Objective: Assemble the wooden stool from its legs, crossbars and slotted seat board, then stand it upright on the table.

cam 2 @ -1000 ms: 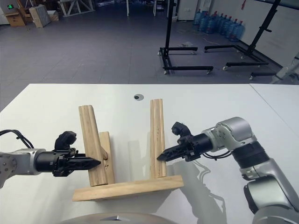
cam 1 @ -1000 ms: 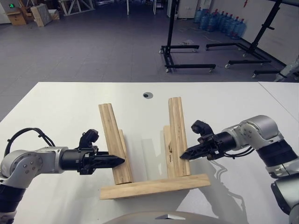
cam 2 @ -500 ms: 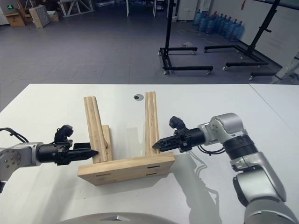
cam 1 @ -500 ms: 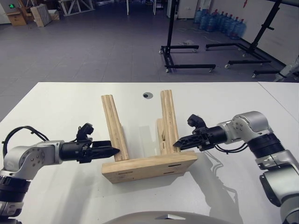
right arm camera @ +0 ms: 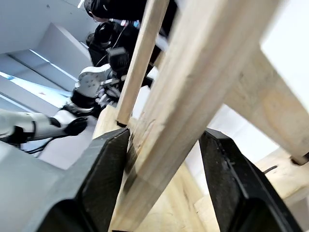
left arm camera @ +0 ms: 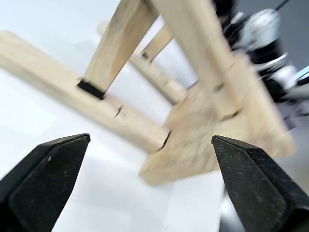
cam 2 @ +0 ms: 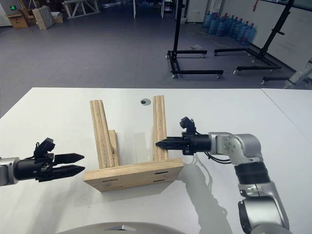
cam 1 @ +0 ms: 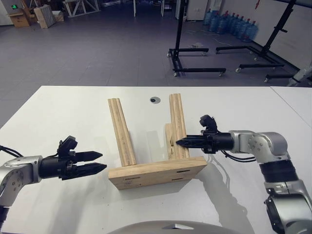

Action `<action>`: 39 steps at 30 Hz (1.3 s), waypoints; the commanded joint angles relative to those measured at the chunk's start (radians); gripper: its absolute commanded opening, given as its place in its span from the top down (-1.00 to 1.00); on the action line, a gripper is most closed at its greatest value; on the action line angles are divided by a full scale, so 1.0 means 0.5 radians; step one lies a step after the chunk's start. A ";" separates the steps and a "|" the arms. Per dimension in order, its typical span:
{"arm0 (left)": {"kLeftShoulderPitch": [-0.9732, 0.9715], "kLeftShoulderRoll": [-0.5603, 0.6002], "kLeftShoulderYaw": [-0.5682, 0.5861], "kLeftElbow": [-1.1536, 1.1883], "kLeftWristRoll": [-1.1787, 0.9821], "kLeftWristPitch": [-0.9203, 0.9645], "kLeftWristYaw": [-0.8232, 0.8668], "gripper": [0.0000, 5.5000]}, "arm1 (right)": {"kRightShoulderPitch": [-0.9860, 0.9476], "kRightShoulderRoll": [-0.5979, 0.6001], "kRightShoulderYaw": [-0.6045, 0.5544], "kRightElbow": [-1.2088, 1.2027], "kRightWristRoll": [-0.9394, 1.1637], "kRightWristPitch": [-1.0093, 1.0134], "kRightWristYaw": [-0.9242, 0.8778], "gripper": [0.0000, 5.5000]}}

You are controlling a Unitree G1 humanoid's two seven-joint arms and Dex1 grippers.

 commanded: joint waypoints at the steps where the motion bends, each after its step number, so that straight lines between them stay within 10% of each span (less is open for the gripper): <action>1: 0.195 -0.161 0.011 -0.216 0.463 -0.721 0.169 -0.68 | 0.539 -0.274 -0.258 -0.004 -0.400 -0.839 0.151 0.08; 8: 0.534 -0.336 -0.120 -0.280 0.769 -1.219 0.254 -0.68 | 0.710 -0.618 -0.631 0.162 -0.285 -0.955 0.527 0.08; 39: 0.221 -0.308 -0.469 -0.182 0.895 -1.290 0.134 -0.68 | 0.526 -0.354 0.104 0.176 -0.840 -1.902 0.619 0.08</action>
